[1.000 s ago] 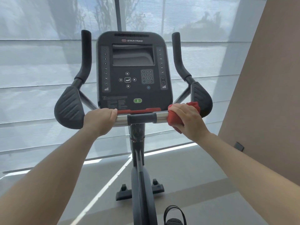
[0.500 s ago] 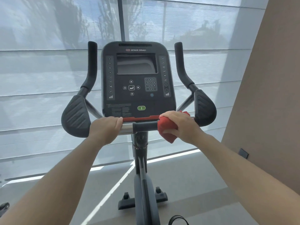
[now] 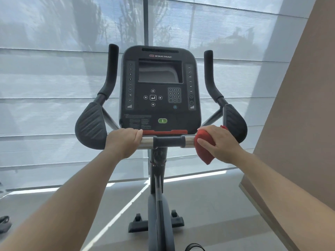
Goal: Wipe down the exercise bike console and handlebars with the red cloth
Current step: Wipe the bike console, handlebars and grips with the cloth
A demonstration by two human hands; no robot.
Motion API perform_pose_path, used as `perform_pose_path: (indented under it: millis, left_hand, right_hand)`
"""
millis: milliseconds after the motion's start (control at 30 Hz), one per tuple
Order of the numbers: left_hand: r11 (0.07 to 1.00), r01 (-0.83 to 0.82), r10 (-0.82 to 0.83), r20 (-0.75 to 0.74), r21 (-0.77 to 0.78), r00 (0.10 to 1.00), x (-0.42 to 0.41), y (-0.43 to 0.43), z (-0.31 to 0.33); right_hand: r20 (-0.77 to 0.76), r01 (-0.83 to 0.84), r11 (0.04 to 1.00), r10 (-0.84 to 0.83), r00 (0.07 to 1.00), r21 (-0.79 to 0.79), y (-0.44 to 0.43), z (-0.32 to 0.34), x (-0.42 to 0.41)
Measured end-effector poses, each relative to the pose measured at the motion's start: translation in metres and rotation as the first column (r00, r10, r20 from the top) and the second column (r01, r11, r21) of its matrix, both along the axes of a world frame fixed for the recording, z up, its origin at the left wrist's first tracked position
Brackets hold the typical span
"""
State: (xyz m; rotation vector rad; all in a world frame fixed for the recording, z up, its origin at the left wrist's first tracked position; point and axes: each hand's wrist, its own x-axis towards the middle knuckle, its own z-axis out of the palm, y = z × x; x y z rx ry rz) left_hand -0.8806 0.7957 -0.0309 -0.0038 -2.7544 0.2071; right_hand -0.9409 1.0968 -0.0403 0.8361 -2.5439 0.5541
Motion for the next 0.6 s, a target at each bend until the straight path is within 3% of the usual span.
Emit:
perform_pose_path:
  millis: [133, 333, 467, 533, 600]
  left_hand:
    - [1.000, -0.001, 0.001, -0.005, -0.022, 1.000, -0.001, 0.000, -0.001]
    - [1.000, -0.007, 0.007, 0.004, 0.020, 1.000, 0.000, 0.000, 0.001]
    - [0.969, 0.087, -0.115, 0.109, 0.232, 0.987, -0.007, -0.011, 0.005]
    - [0.896, 0.159, -0.187, 0.027, 0.415, 0.982, -0.009, -0.020, 0.009]
    - [0.896, 0.183, -0.172, -0.063, 0.406, 0.983, -0.004, -0.031, 0.011]
  right_hand:
    - [-0.067, 0.042, 0.997, -0.047, 0.997, -0.071, -0.021, -0.008, 0.008]
    - [-0.070, 0.007, 1.000, -0.005, 0.998, 0.029, -0.051, -0.013, 0.019]
    - [-0.013, 0.068, 0.998, -0.068, 0.998, -0.018, -0.059, -0.006, 0.014]
    - [0.005, 0.107, 0.994, -0.107, 0.994, -0.034, -0.073, -0.003, 0.013]
    - [-0.005, 0.075, 0.997, -0.075, 0.997, -0.013, -0.094, -0.003, 0.018]
